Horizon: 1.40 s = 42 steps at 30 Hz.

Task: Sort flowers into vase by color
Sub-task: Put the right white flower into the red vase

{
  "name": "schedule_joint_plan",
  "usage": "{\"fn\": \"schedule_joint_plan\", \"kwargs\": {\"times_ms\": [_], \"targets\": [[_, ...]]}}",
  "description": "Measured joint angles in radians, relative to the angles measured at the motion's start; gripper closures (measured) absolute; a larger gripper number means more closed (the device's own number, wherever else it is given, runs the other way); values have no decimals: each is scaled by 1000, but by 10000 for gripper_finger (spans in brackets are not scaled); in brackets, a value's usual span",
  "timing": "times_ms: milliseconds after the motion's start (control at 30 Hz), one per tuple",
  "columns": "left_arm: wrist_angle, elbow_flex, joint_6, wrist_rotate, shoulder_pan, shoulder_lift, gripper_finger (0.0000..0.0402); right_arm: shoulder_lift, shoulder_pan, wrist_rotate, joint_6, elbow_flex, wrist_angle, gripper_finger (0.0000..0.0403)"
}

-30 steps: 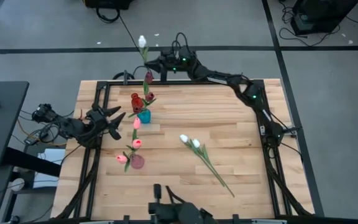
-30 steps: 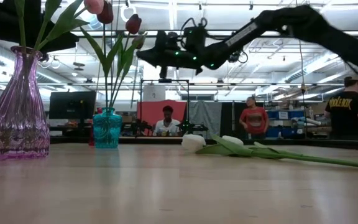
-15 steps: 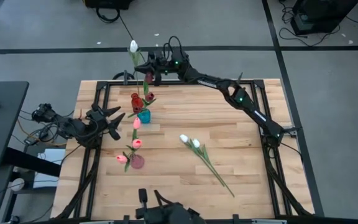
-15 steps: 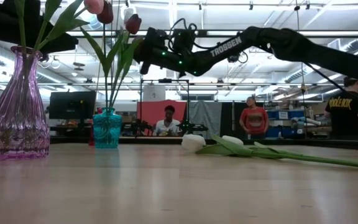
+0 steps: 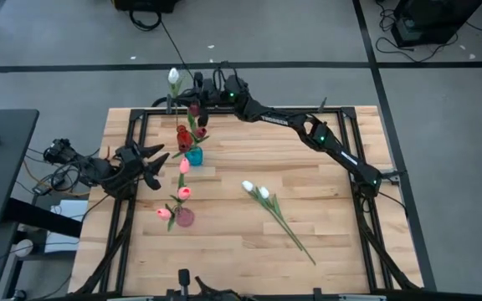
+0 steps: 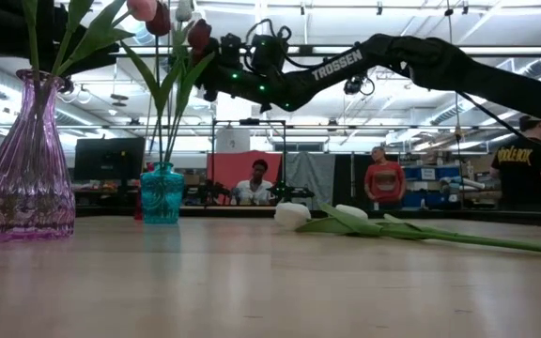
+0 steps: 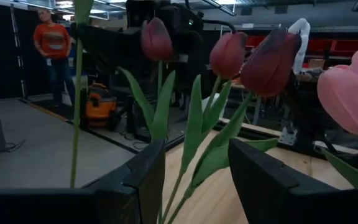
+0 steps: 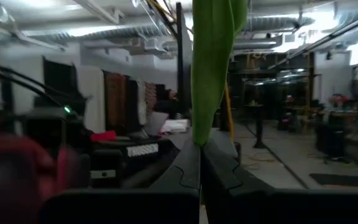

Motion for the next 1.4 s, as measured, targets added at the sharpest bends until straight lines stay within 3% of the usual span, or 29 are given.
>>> {"fn": "schedule_joint_plan", "kwargs": {"times_ms": [300, 733, 1167, 1400], "targets": [[-10, 0, -27, 20, 0, 0, 220, 1, -14, 4, -47, 0, -18, 395], [-38, -1, -40, 4, 0, 0, 220, 2, -27, -67, -109, -1, -229, 389], [-46, -1, -52, -9, 0, 0, 220, -20, -56, -107, -253, -2, -638, 249], [-61, -1, -53, -10, 0, 0, 220, -114, -66, -48, -397, 0, -874, 219]]}}
